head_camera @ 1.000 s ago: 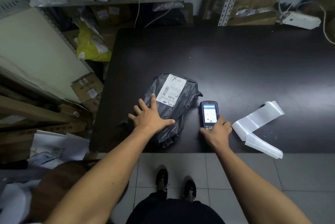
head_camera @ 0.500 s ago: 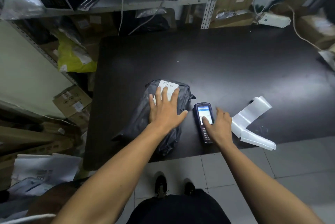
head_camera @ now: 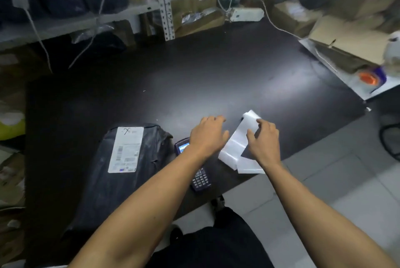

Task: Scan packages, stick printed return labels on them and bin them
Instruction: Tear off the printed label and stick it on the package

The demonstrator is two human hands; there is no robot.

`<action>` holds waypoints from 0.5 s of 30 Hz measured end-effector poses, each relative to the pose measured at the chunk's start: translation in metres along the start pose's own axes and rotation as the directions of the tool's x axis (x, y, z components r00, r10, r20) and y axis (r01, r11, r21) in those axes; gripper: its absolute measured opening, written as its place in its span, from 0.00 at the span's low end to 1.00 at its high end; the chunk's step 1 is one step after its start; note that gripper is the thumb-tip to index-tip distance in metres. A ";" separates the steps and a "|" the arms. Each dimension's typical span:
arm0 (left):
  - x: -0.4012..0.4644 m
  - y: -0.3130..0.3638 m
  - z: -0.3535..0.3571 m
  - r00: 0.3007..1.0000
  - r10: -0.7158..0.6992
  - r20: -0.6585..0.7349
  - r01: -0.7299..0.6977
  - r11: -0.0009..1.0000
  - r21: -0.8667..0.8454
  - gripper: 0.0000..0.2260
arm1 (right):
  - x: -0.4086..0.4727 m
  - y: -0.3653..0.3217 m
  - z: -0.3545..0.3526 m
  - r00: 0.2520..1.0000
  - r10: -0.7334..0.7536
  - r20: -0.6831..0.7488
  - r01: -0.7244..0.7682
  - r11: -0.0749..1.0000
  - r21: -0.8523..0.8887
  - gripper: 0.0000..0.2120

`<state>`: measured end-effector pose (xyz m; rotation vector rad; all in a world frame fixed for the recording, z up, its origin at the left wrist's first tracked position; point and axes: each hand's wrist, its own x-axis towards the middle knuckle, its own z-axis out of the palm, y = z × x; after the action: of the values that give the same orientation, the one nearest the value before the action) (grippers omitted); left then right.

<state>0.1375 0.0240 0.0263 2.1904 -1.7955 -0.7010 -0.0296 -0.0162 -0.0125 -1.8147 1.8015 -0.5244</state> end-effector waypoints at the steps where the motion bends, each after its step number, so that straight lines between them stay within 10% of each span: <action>1: 0.012 0.007 0.006 1.000 -0.011 0.029 0.012 1.000 -0.009 0.20 | 0.012 0.007 -0.003 1.000 0.016 0.017 -0.016 1.000 -0.008 0.23; 15: 0.101 0.038 0.076 0.960 -0.229 0.162 0.276 0.875 -0.397 0.25 | 0.063 0.053 0.006 0.926 -0.198 0.321 0.227 0.972 -0.057 0.22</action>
<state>0.0814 -0.0725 -0.0434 2.1342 -1.2537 -1.1636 -0.0655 -0.0768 -0.0556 -2.0401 1.4460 -0.2147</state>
